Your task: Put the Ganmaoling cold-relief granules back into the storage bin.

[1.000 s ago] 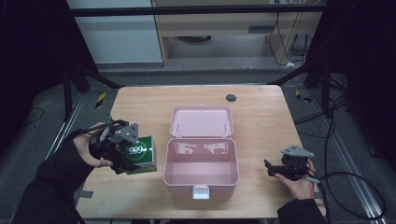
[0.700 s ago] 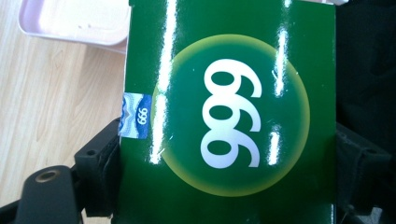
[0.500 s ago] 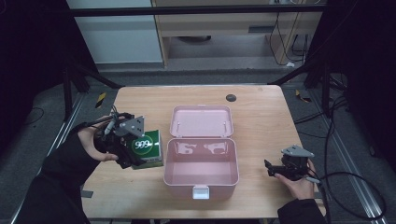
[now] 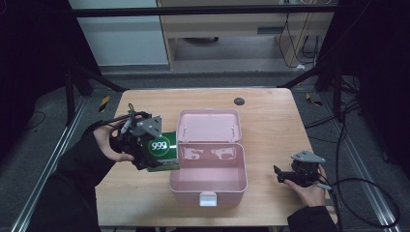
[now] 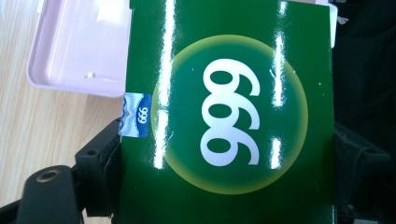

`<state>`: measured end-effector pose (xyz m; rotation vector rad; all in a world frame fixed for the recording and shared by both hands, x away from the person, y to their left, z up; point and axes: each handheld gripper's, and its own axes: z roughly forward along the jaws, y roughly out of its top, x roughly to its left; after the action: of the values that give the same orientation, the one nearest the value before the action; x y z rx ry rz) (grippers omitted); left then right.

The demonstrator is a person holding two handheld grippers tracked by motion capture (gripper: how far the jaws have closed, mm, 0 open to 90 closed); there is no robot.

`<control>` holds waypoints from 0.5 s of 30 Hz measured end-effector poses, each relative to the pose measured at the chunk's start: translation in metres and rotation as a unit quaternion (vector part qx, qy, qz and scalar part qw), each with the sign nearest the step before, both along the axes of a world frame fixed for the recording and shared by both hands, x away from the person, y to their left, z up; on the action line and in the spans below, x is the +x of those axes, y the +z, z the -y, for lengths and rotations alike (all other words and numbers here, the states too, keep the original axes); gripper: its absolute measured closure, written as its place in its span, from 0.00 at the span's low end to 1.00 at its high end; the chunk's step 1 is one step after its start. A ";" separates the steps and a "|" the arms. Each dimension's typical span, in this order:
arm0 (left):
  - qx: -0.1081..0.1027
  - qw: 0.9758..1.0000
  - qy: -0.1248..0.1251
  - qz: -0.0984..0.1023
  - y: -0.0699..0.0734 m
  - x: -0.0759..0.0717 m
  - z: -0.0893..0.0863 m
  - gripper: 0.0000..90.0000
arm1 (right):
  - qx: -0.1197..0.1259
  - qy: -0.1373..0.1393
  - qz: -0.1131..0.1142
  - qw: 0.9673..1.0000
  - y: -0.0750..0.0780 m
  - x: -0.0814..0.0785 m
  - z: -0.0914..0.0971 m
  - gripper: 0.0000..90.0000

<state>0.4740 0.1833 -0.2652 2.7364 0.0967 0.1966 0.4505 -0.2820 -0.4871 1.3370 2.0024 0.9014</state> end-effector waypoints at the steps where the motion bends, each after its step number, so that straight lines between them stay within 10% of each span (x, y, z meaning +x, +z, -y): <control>1: 0.000 1.000 0.000 0.000 0.000 0.000 0.000 0.16 | 0.000 0.000 0.000 1.000 0.000 0.000 0.000 0.04; 15: -0.001 0.999 -0.034 -0.002 -0.010 0.010 0.042 0.17 | 0.002 0.002 -0.001 1.000 0.000 0.000 0.001 0.04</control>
<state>0.4838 0.1417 -0.2755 2.7330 0.0042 0.1708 0.4504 -0.2828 -0.4874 1.3355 2.0065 0.9064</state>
